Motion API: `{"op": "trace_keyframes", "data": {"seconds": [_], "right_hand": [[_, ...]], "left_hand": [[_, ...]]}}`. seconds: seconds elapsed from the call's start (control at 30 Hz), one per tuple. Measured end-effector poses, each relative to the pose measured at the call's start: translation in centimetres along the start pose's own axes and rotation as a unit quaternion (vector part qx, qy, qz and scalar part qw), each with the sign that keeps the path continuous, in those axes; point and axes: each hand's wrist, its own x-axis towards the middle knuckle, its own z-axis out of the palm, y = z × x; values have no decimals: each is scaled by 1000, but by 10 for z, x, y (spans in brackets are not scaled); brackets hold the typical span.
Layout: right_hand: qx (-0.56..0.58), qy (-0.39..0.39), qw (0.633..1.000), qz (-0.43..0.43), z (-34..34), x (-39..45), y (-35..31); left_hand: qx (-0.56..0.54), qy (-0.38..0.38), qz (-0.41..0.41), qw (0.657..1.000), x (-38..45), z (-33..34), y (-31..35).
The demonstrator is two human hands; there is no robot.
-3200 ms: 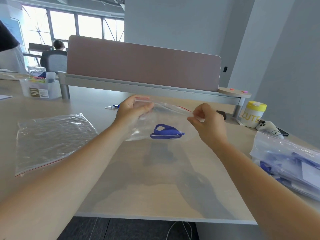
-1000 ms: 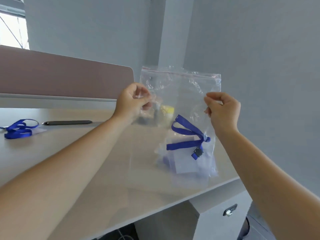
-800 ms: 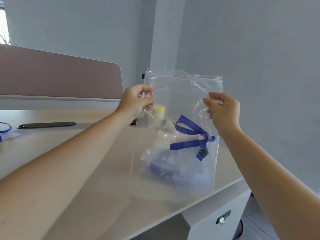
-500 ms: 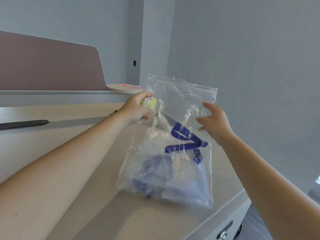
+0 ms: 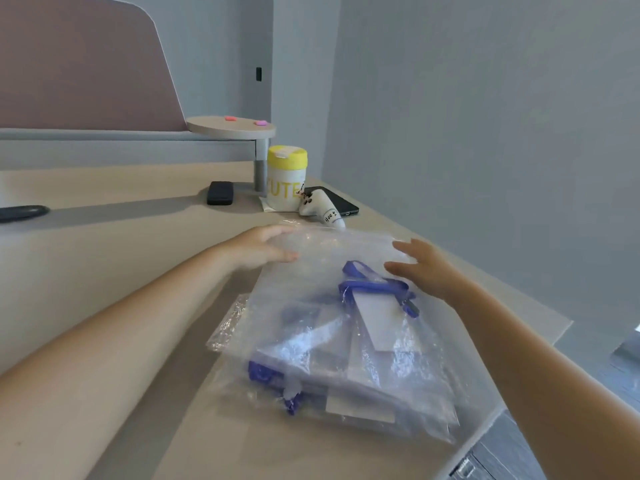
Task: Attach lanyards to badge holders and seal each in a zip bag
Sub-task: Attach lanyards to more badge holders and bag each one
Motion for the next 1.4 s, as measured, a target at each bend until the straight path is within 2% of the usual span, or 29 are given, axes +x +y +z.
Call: {"op": "trace_keyframes", "data": {"seconds": [0.13, 0.23, 0.3, 0.4, 0.53, 0.7, 0.9, 1.1, 1.4], "right_hand": [[-55, -50, 997, 11, 2, -3, 5], [-115, -89, 988, 41, 4, -7, 5], [-145, -103, 983, 43, 5, -8, 6], [-166, -105, 980, 22, 5, -7, 5], [-85, -64, 994, 29, -1, -11, 1], [-73, -12, 997, 8, -11, -26, -21], [-144, -3, 987, -66, 14, -55, -82], [-189, -55, 961, -195, 82, -98, -154], [-268, -135, 898, -322, 202, -160, -236]], "left_hand": [[54, -60, -46, 996, 2, 6, -15], [182, -75, -48, 979, 3, 8, -19], [212, -82, -52, 972, 2, 7, -17], [193, -64, -43, 978, 2, 7, -19], [166, -23, -38, 985, -4, 1, -17], [217, 42, -46, 974, -42, -14, -3], [281, 98, -113, 948, -118, -42, -10], [307, 149, -190, 920, -218, -78, -40], [371, 229, -331, 837, -372, -135, -97]]}}
